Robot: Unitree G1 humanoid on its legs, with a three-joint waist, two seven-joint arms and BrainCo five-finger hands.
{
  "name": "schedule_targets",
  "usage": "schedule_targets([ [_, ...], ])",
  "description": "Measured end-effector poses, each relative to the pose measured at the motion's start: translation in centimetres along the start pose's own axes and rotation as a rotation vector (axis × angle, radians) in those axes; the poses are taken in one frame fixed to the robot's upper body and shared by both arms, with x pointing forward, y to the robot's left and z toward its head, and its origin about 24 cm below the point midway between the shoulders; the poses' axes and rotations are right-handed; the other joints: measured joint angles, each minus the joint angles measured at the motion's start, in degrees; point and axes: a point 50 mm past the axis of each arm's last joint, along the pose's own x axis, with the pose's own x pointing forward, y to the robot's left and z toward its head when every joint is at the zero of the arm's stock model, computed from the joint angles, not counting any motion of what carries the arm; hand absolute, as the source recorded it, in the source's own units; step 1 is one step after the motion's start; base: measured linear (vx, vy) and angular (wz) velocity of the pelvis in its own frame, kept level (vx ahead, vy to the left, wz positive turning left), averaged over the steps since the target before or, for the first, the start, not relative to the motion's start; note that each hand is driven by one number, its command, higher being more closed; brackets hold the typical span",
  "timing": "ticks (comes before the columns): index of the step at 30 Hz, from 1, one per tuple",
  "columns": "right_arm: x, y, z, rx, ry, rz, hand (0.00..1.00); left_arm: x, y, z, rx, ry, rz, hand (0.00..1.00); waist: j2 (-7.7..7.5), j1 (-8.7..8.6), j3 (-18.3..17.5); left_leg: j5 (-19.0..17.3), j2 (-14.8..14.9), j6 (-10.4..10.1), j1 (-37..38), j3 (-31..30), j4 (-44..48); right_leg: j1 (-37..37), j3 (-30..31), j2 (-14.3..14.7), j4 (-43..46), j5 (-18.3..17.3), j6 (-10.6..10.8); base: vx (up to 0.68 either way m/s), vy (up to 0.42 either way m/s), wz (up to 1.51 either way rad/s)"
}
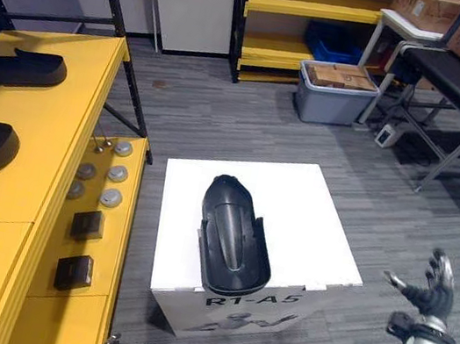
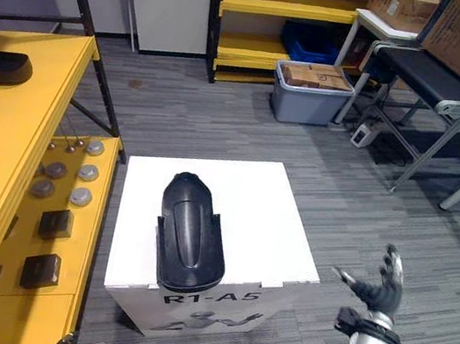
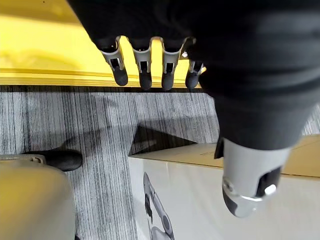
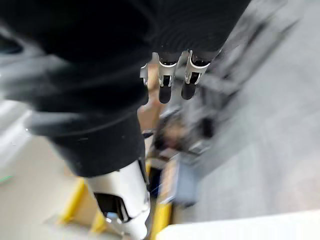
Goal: Walk over and take plastic housings, then place them on the shelf
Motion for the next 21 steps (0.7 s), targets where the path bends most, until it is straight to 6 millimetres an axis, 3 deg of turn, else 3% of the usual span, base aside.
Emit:
schedule_targets([
  [4, 0.6, 4.3, 3.4, 0.053, -0.163, 0.164, 0.00, 0.1, -0.1, 0.4, 0.024, -0.022, -0.015, 0.00, -0.41, 0.78, -0.21, 0.14, -0.20, 0.15, -0.13, -0.09, -0.07, 0.23, -0.15, -0.17, -0.64, 0.38, 0.09, 0.00, 0.006, 0.01],
  [9, -0.2, 8.1, 3.8, 0.087, -0.177, 0.286, 0.00, 0.1, -0.2, 0.7, 0.034, -0.034, -0.022, 0.00, -0.42, 1.79, -0.20, 0.27, -0.43, 0.19, 0.01, -1.05, -0.06, 1.25, -1.10, -0.39, -1.47, 0.44, 0.19, 0.01, 0.016, 0.12],
  [13, -0.6, 10.4, 1.8, 0.036, -0.090, 0.340, 0.00, 0.1, -0.3, 0.7, 0.033, -0.036, -0.023, 0.00, -0.42, 2.67, -0.19, 0.61, -0.56, -0.06, 0.01, -1.78, -0.05, 1.81, -1.93, -0.53, -1.76, 0.46, 0.23, 0.00, 0.009, 0.12],
  [15, -0.9, 12.0, -0.2, -0.007, 0.014, 0.372, 0.00, 0.1, -0.3, 0.7, 0.033, -0.035, -0.020, 0.00, -0.42, 2.77, -0.18, 0.82, -0.57, -0.20, -0.01, -2.24, -0.05, 1.98, -2.32, -0.56, -1.76, 0.45, 0.23, -0.02, 0.005, 0.09],
  [21, -2.7, 14.4, -3.9, -0.085, 0.200, 0.443, 0.00, 0.1, -0.4, 0.7, 0.032, -0.033, -0.017, 0.00, -0.42, 3.07, 0.01, 1.78, -0.58, -0.75, -0.17, -3.56, -0.66, 2.17, -3.78, -0.65, -1.62, 0.45, 0.23, -0.03, -0.003, 0.13],
])
